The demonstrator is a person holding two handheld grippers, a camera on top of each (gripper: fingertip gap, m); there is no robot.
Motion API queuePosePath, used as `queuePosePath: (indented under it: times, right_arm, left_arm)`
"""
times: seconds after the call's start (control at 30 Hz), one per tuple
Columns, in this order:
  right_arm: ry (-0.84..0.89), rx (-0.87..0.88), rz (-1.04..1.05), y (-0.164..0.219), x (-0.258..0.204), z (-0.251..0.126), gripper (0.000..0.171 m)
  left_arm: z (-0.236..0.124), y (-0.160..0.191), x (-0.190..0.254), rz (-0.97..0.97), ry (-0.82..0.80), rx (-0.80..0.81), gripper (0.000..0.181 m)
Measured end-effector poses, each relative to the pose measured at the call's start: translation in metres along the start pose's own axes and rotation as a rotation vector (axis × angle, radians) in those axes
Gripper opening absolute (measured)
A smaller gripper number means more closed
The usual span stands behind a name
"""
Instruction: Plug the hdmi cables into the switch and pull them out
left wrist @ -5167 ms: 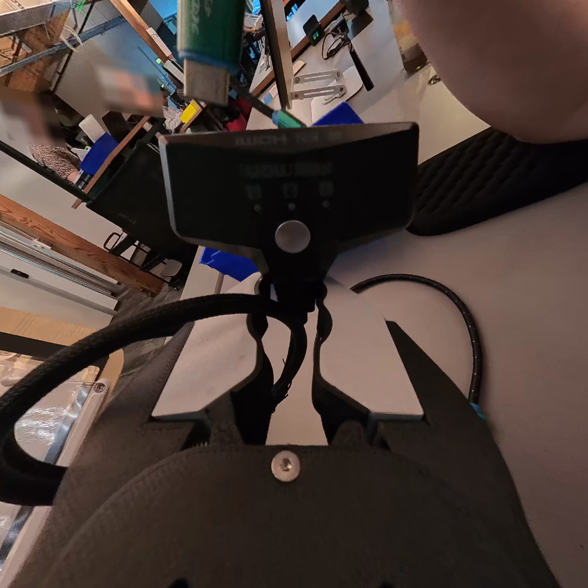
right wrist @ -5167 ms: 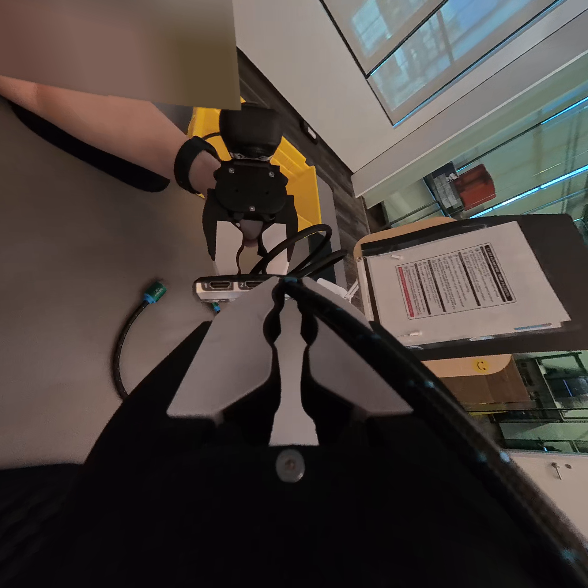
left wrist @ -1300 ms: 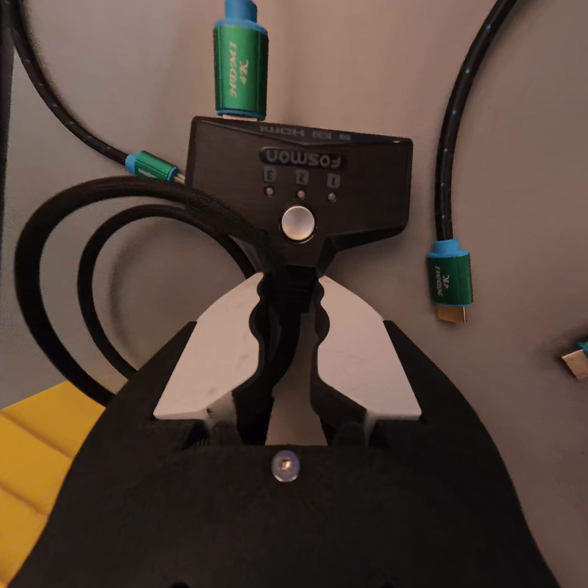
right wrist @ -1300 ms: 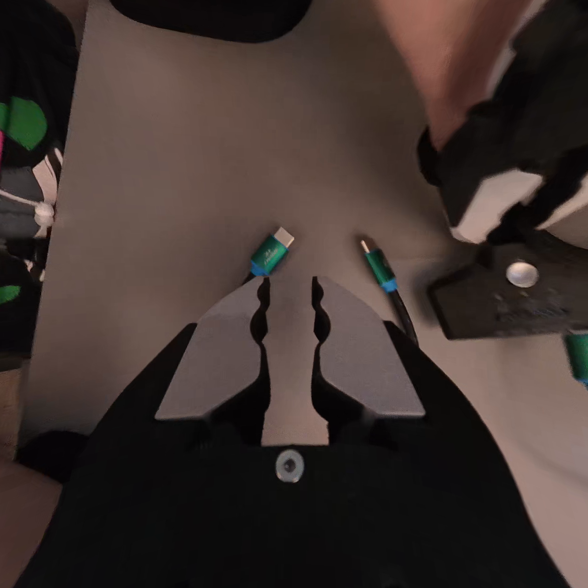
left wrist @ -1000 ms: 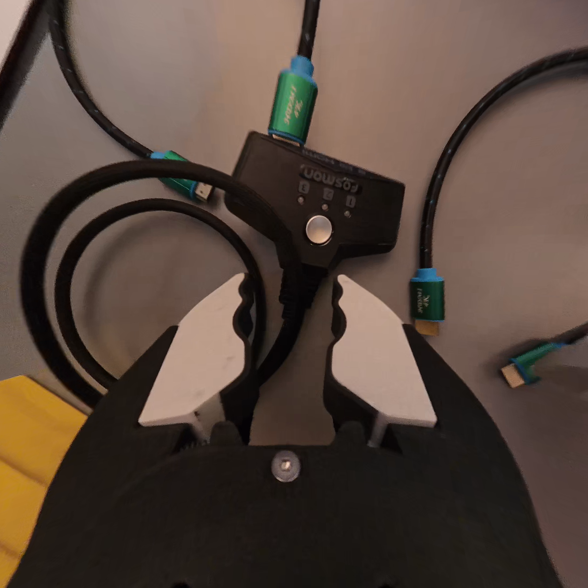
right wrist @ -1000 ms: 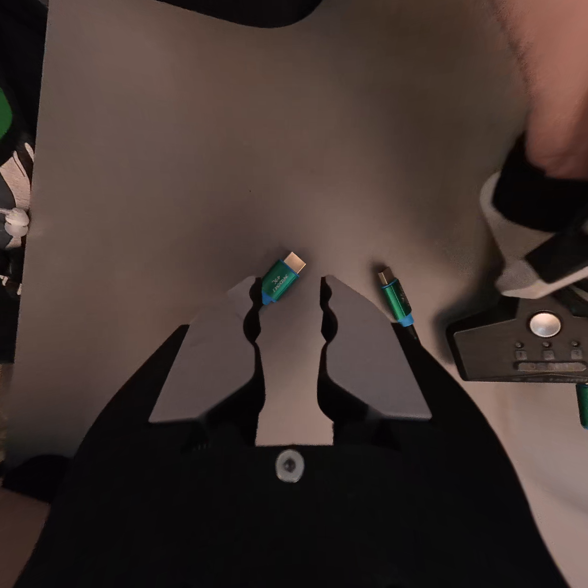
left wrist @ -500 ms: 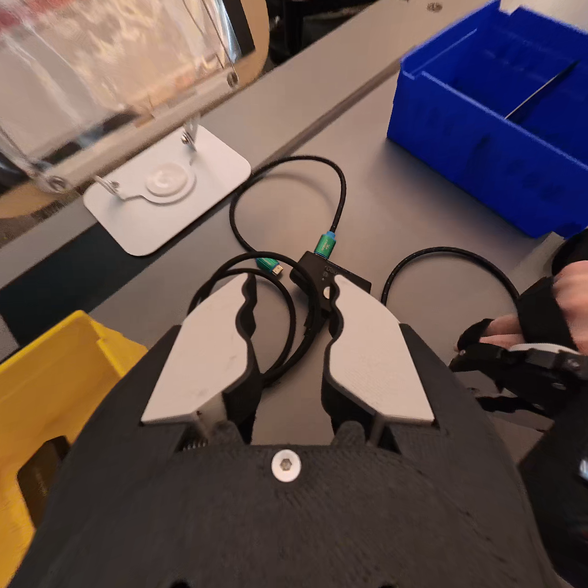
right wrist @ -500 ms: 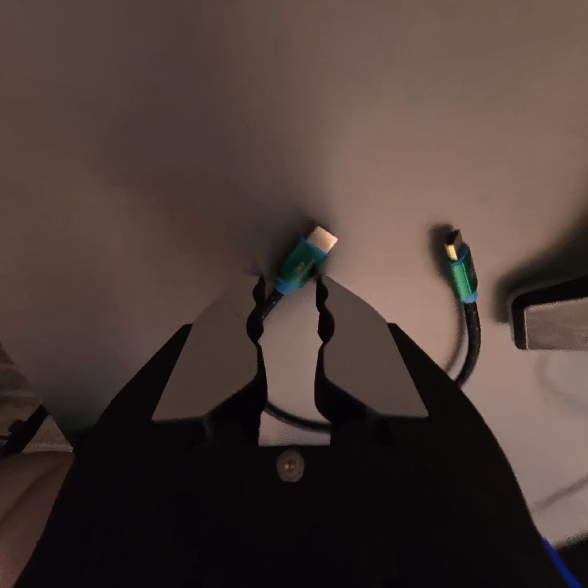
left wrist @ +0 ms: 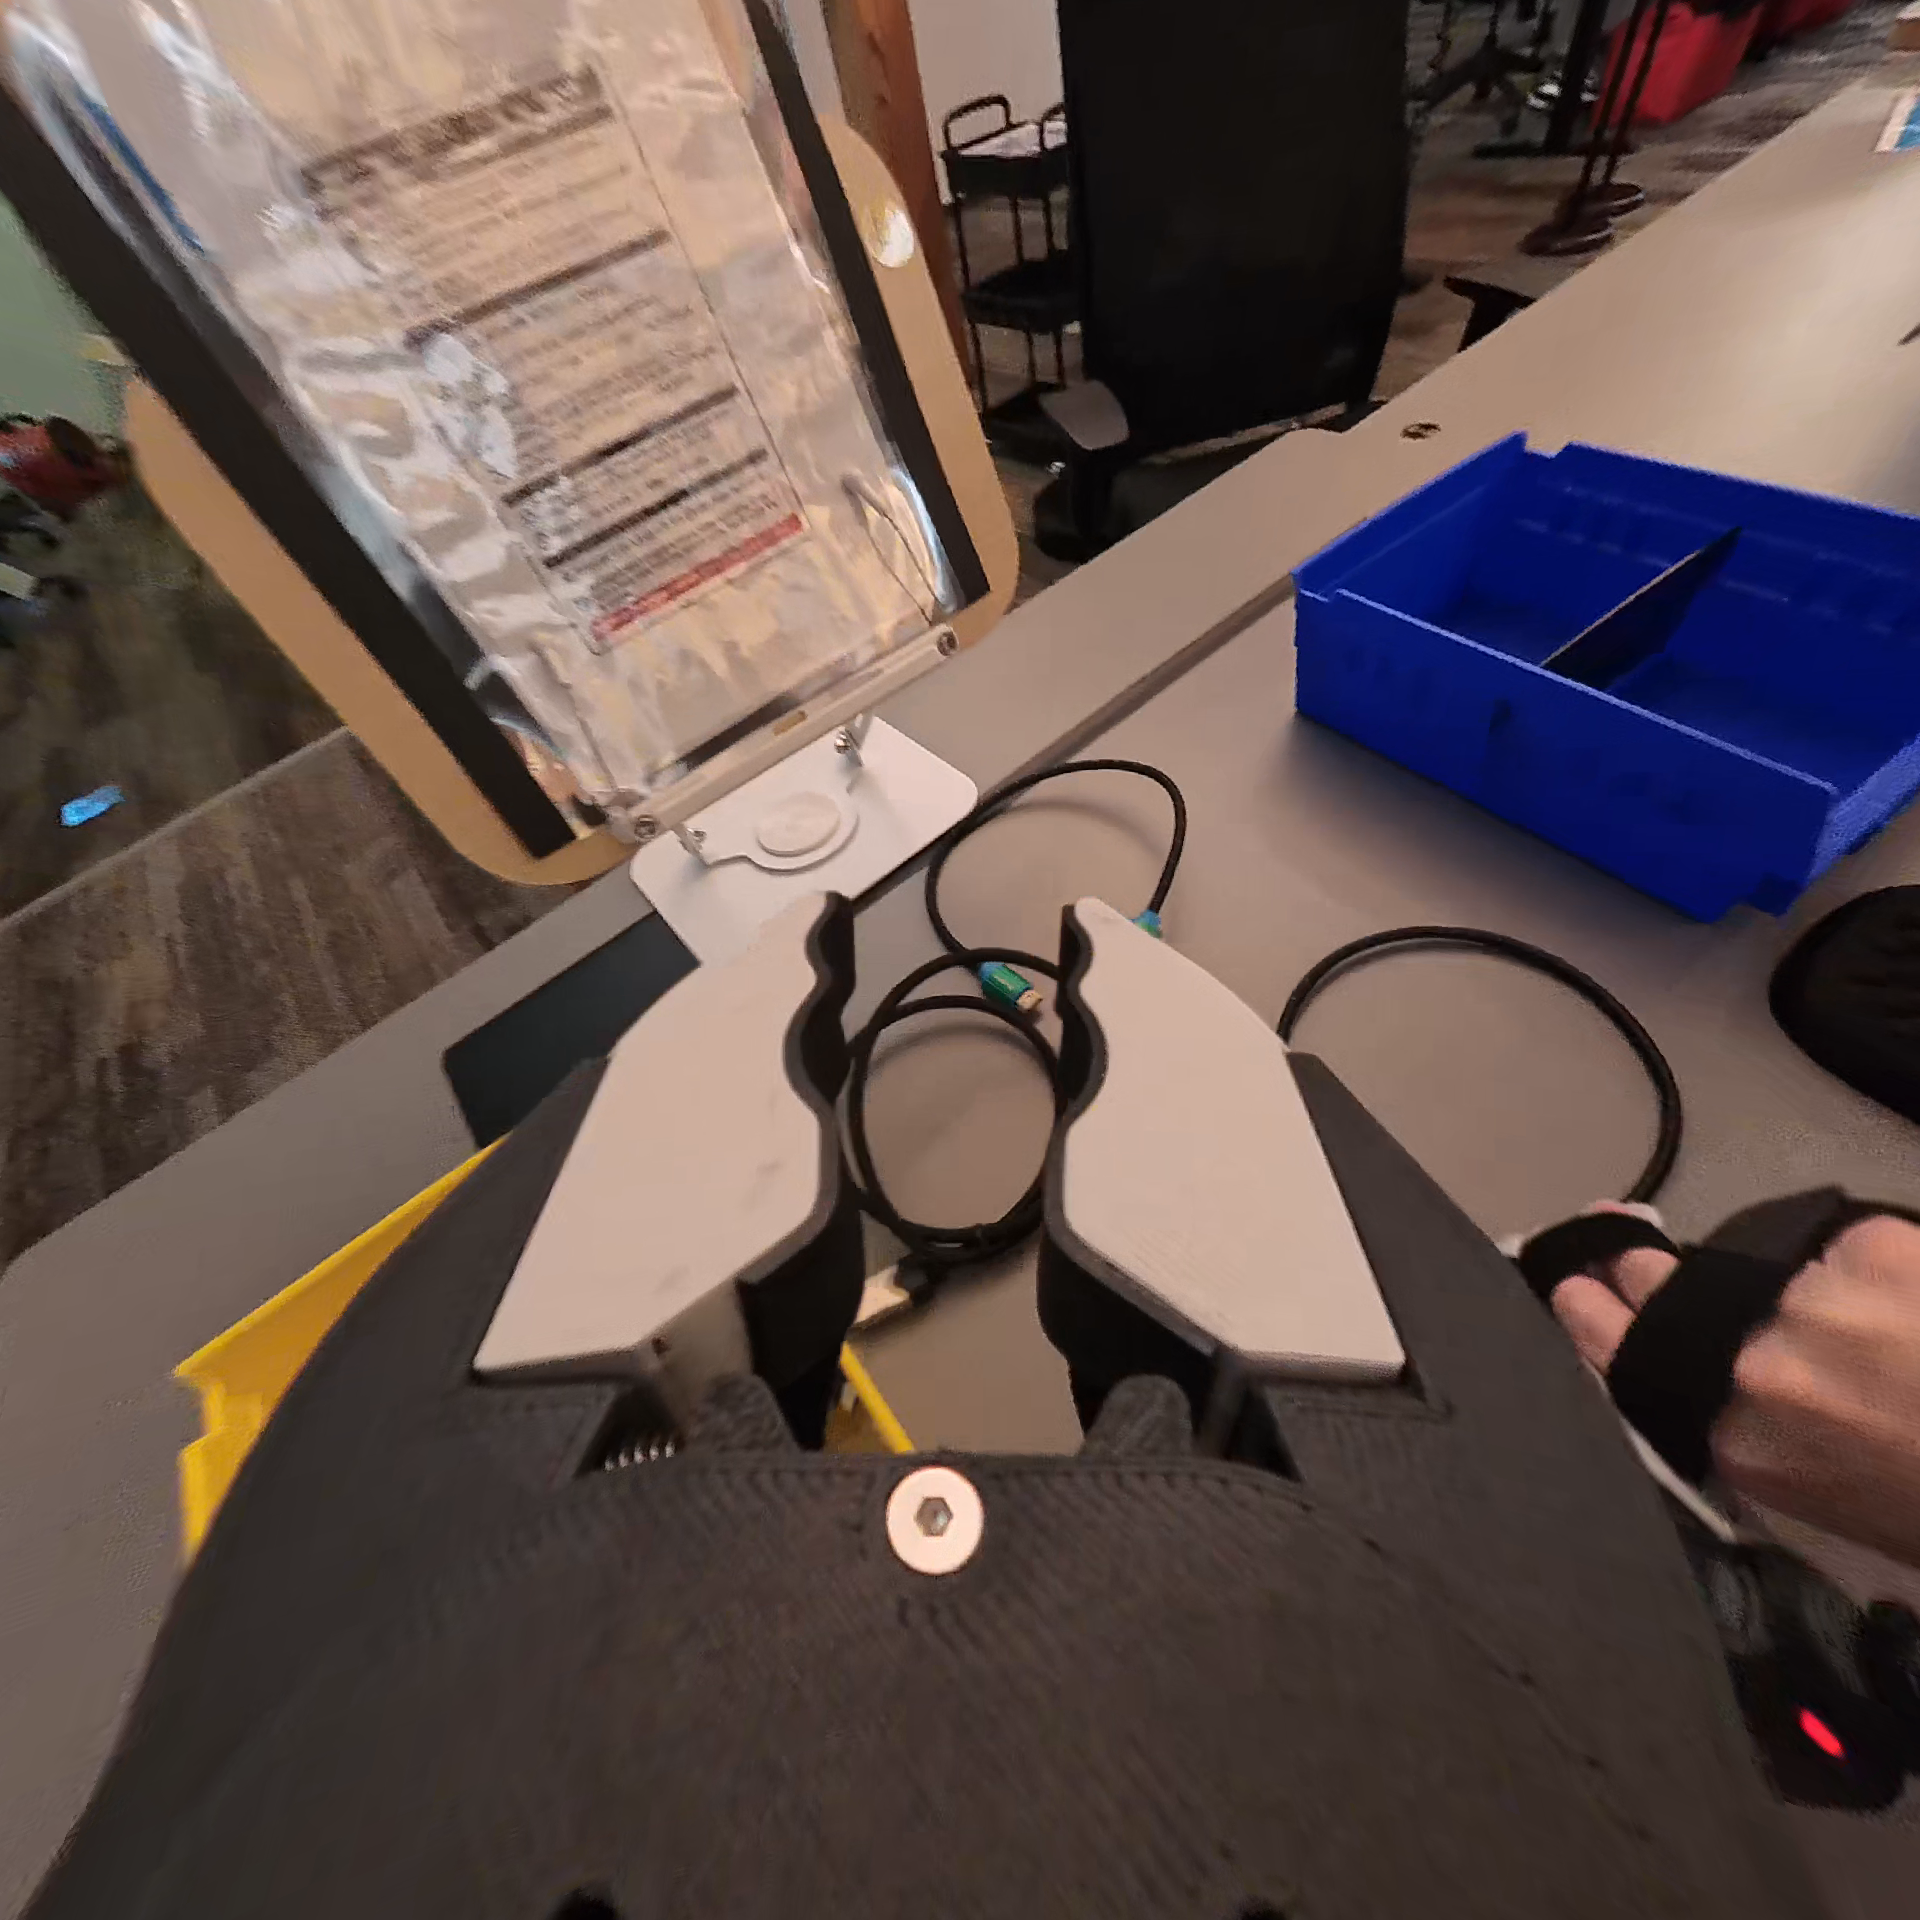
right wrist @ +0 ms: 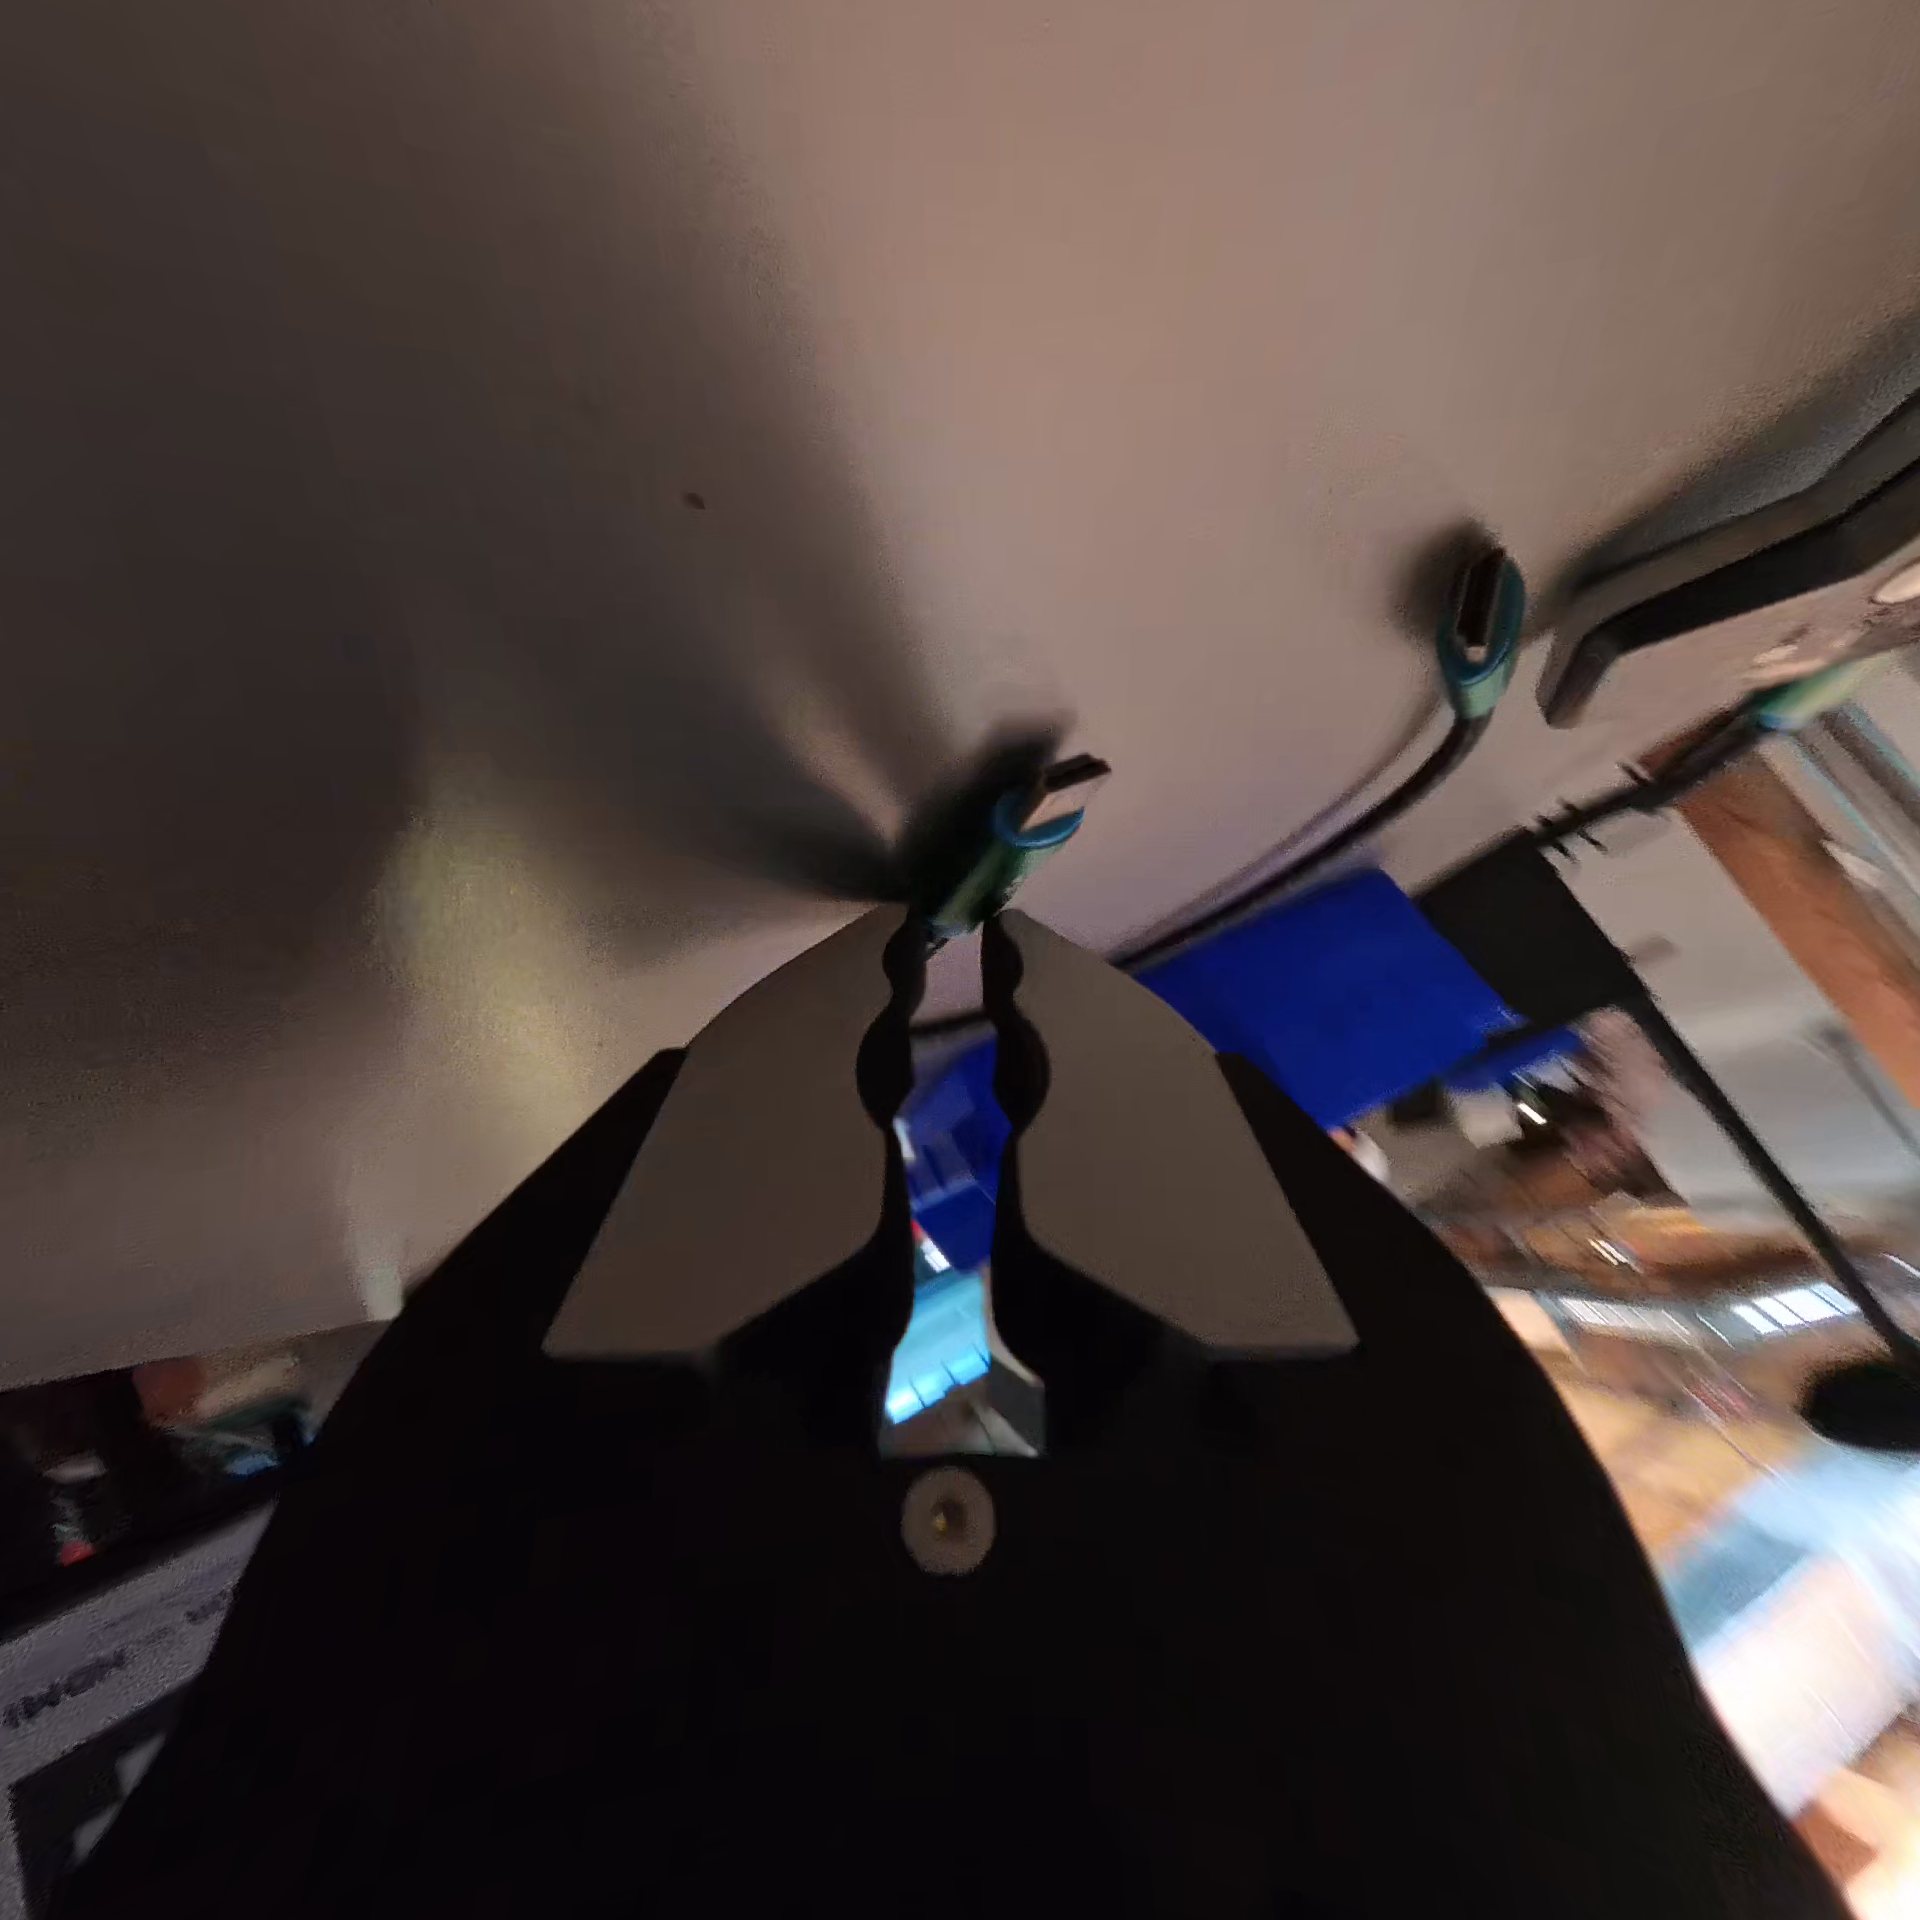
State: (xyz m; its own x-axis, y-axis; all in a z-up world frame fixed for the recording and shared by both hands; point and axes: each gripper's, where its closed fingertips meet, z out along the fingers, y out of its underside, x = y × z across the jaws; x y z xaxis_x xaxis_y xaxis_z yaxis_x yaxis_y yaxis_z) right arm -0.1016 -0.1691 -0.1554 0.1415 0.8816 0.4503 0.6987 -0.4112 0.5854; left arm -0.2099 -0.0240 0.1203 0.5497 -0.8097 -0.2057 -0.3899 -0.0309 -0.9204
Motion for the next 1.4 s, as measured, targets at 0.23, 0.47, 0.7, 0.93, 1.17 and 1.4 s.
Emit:
queuePosePath:
  times: [0.23,0.47,0.7,0.93,1.17,1.4]
  right_arm:
    - [0.063,-0.093,-0.061,0.004,-0.007,-0.004,0.007]
    - [0.084,-0.11,-0.094,0.004,-0.008,-0.004,0.007]
    - [0.087,-0.122,-0.112,0.004,-0.008,-0.004,0.007]
    - [0.058,-0.057,-0.125,0.002,-0.009,-0.006,0.006]
    - [-0.516,0.559,0.014,-0.005,-0.01,-0.033,0.0]
    - [-0.829,1.072,0.225,0.025,0.045,-0.062,0.0]
  left_arm:
    - [-0.045,-0.015,-0.023,0.013,-0.175,0.117,0.035]
    - [-0.045,-0.01,-0.025,0.019,-0.18,0.092,0.036]
    - [-0.037,-0.006,-0.023,0.032,-0.177,0.058,0.037]
    - [-0.038,-0.004,-0.026,0.023,-0.179,0.055,0.037]
    - [-0.051,-0.003,-0.035,-0.022,-0.178,0.079,0.04]
    - [-0.058,-0.007,-0.035,-0.085,-0.103,0.136,0.039]
